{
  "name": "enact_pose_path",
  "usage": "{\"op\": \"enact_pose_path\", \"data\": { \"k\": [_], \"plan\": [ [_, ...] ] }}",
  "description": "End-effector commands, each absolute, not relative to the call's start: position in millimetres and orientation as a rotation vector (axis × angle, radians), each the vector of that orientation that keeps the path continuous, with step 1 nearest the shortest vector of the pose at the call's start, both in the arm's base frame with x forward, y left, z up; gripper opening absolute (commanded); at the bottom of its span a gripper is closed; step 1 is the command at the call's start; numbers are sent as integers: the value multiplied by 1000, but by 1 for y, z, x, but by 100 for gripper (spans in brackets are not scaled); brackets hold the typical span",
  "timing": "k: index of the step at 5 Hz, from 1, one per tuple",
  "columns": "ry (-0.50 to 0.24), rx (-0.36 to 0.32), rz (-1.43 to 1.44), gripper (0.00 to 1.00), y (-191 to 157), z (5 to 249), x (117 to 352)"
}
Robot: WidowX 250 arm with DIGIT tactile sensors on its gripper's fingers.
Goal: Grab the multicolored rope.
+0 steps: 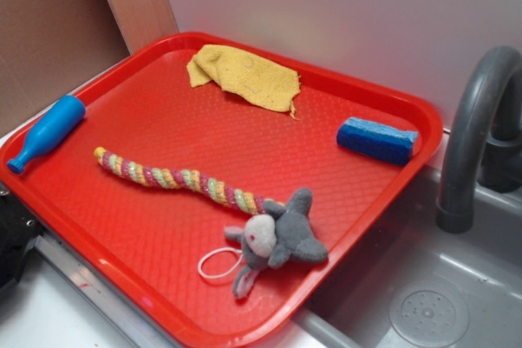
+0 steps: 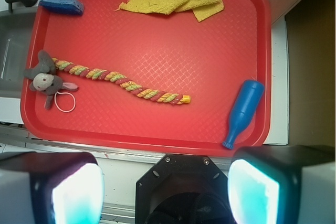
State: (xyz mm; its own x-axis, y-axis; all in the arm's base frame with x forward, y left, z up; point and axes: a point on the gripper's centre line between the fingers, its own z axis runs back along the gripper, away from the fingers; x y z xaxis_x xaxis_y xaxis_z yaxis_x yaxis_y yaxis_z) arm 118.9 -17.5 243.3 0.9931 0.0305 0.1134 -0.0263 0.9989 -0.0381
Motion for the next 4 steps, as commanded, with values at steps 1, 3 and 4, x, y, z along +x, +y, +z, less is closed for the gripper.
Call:
{"op": "enact_pose_path", "data": {
  "k": [1, 3, 4],
  "plan": [
    [-114, -37, 28, 100, -17, 243, 119],
    [-146, 2, -228, 100, -5, 229, 157],
    [-233, 24, -478, 100, -15, 220, 169]
  ]
}}
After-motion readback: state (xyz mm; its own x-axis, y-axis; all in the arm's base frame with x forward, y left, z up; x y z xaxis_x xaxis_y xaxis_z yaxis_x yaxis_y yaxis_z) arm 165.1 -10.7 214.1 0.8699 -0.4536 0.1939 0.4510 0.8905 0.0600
